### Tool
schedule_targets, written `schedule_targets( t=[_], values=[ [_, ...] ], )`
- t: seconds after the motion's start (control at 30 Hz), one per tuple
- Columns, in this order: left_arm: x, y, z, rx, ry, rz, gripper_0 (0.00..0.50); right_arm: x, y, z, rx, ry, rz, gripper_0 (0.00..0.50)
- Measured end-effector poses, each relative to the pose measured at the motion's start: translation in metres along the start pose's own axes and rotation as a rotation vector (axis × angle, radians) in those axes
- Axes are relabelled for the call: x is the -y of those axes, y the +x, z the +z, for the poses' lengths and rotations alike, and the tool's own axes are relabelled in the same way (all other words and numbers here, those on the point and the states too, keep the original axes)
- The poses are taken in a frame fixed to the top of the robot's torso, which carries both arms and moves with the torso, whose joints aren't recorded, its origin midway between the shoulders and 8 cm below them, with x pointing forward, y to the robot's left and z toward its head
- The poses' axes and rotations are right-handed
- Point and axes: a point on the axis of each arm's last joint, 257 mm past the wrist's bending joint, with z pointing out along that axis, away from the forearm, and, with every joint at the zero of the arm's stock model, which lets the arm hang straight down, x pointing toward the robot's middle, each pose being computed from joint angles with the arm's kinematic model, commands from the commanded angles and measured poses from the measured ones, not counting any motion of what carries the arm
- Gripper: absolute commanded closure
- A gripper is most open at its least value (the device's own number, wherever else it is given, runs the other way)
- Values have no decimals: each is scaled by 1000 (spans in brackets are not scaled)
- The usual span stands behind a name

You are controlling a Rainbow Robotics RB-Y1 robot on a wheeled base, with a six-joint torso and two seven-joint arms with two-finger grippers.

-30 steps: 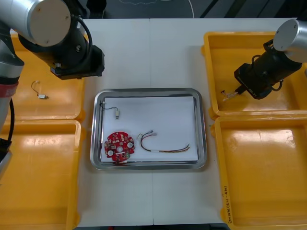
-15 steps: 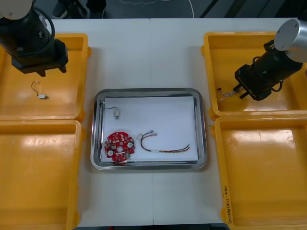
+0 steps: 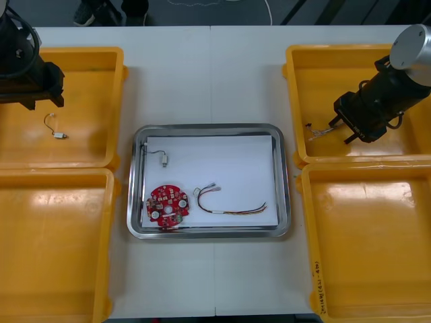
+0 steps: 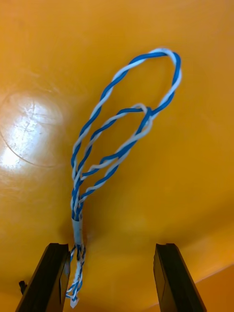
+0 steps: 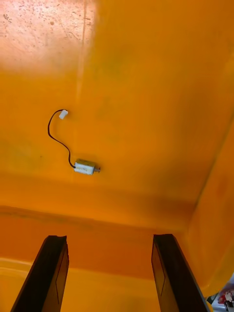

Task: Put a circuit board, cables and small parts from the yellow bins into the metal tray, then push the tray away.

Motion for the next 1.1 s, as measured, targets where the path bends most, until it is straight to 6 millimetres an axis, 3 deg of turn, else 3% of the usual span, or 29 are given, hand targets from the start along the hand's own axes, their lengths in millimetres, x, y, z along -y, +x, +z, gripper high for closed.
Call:
schedule_targets(
  t=[0.27,0.53,0.77,1.1],
  values=[
    [-10,-6,13,-8,51,-55,0,1,-6,-1,21,6,-2,0],
    [-16,-11,24,4,78,123,0,-6,-16,-4,63,-13,-9,0],
    [-15,-19,29,42,89,134,0,-13,-19,-8,78,-24,-15,0],
    [-23,-10,54,53,99,114,0,-19,-26,-3,126,-34,-42,0]
  ],
)
